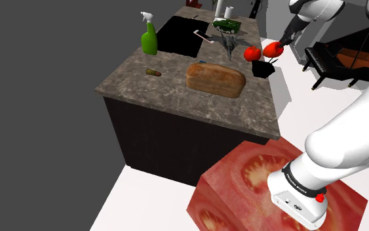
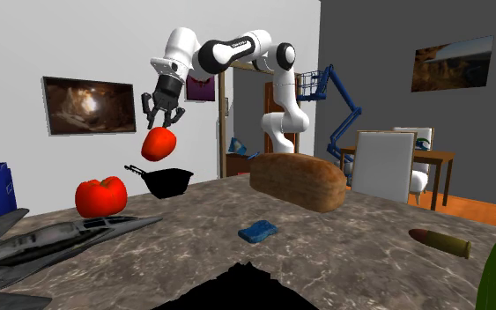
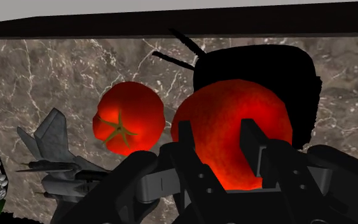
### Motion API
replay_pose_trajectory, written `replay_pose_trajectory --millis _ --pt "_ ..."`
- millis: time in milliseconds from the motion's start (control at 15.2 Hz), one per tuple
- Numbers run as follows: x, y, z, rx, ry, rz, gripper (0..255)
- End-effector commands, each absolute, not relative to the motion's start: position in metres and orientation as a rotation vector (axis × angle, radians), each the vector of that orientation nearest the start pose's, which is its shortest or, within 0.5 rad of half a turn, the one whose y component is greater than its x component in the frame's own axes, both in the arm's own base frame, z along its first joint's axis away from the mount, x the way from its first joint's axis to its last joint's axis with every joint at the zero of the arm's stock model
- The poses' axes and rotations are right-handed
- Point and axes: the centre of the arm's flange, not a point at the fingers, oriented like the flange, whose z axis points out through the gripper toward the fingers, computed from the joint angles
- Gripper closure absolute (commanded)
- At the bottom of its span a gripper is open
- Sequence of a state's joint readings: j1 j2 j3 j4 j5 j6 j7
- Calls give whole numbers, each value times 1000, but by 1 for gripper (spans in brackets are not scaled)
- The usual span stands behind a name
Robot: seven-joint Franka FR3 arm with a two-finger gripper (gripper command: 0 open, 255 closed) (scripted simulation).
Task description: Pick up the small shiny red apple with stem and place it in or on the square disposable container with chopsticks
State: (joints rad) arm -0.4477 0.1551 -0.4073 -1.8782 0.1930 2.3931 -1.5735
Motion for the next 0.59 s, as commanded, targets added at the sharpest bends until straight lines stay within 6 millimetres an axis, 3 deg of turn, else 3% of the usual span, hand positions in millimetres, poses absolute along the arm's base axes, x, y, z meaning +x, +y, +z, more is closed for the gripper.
replay_pose_trajectory --millis 0,264,528 --pt "422 -467 462 -3274 -1045 -385 255" --pt "422 -467 441 -3274 -1045 -385 255" --pt "422 -467 439 -3274 -1045 -385 255"
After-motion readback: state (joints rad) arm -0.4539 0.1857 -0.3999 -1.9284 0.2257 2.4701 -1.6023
